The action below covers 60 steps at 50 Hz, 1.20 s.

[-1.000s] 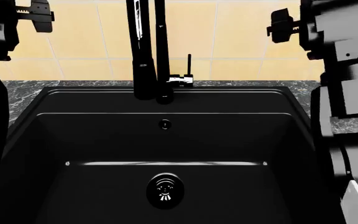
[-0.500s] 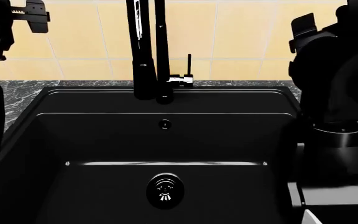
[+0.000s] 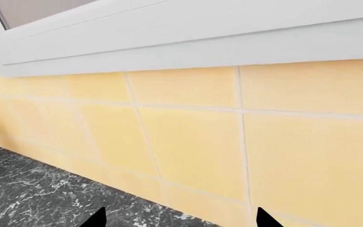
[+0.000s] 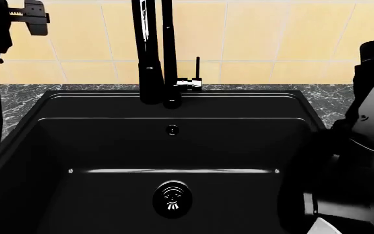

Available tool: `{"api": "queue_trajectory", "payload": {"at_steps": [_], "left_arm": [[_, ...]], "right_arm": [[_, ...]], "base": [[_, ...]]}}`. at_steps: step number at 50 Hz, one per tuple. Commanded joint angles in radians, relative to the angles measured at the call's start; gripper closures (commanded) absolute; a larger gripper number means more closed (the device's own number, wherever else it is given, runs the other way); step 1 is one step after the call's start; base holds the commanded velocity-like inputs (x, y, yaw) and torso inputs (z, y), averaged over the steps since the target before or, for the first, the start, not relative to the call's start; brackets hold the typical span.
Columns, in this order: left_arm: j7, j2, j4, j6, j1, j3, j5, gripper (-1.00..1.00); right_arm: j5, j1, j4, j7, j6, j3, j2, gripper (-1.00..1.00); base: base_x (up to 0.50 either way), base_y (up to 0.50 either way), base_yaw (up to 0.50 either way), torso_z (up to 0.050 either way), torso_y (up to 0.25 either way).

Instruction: Pick the garlic from the counter and place it in the sink. Then turn on the sink faucet.

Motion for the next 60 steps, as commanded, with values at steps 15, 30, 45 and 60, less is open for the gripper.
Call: {"api": "queue_trajectory", "payload": {"at_steps": [15, 30, 45, 60], "left_arm": [[0.016, 0.004, 0.003, 0.015, -0.001, -0.027, -0.014, -1.00], [0.014, 0.007, 0.002, 0.016, 0.004, -0.026, -0.014, -1.00], [0.014, 0.006, 0.003, 0.015, 0.003, -0.025, -0.012, -1.00], [0.014, 0.004, 0.003, 0.011, 0.001, -0.023, -0.011, -1.00]], "right_arm": [[-0.165, -0.024, -0.060, 0.003, -0.214, 0.409, 0.019, -1.00], [-0.164, -0.039, -0.057, 0.026, -0.223, 0.457, 0.078, -1.00], [-0.083, 0.000, 0.102, 0.168, -0.157, 0.511, 0.121, -1.00], [-0.002, 0.004, 0.227, 0.295, -0.096, 0.578, 0.158, -1.00]], "base": [[0.00, 0.00, 0.00, 0.000, 0.000], [0.00, 0.00, 0.00, 0.000, 0.000], [0.00, 0.00, 0.00, 0.000, 0.000], [0.00, 0.00, 0.00, 0.000, 0.000]]}}
